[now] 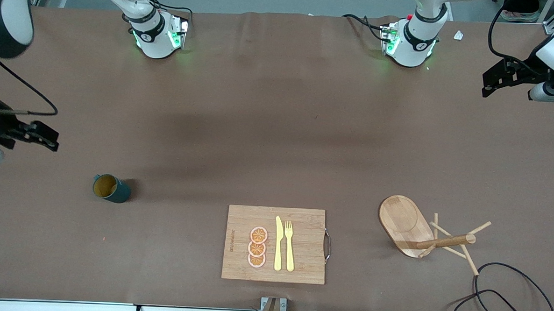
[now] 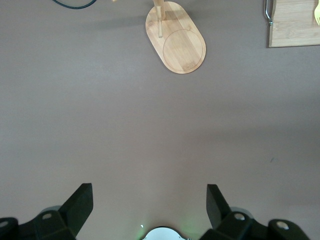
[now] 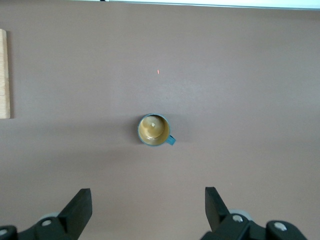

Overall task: Transfer cup from left to right arm and place
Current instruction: 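Open the right gripper and raise it away from the mug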

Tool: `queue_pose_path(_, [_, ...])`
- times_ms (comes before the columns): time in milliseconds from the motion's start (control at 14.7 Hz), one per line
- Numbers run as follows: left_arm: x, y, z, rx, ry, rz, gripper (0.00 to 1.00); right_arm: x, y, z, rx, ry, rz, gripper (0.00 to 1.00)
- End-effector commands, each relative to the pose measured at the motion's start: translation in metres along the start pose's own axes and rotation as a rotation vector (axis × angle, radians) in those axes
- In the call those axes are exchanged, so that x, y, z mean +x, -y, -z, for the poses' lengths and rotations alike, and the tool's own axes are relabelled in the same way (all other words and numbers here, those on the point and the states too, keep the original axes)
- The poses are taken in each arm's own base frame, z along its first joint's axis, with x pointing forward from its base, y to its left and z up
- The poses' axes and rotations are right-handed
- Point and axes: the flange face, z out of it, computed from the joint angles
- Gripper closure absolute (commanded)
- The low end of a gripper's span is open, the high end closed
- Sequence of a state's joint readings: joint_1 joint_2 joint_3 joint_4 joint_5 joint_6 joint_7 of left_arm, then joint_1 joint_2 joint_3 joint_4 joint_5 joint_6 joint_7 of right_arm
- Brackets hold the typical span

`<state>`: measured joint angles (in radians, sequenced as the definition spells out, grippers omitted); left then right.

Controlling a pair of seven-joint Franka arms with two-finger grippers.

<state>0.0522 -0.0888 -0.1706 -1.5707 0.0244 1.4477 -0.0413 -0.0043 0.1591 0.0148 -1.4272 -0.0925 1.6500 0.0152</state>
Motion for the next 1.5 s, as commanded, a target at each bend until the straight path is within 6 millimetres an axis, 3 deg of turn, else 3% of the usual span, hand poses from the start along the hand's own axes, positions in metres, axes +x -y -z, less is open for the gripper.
queue_pose_path(0, [-0.001,-0.002,0.005,-0.005,-0.011,0.001,0.00,-0.028,-0.005,0.027,0.029,-0.004,-0.031,0.00])
queue_pose_path(545, [0.000,0.003,0.003,-0.006,-0.006,-0.002,0.00,-0.072,-0.015,0.054,0.035,-0.018,-0.051,0.00])
queue_pose_path(953, [-0.005,0.000,0.000,0.000,0.004,-0.012,0.00,-0.084,-0.018,0.060,0.064,-0.017,-0.098,0.00])
queue_pose_path(1158, [-0.014,-0.015,-0.001,0.009,0.004,-0.035,0.00,-0.084,-0.018,0.060,0.064,-0.014,-0.098,0.00])
queue_pose_path(1430, [-0.008,-0.019,0.002,-0.005,-0.005,-0.023,0.00,-0.084,-0.019,0.061,0.063,-0.016,-0.099,0.00])
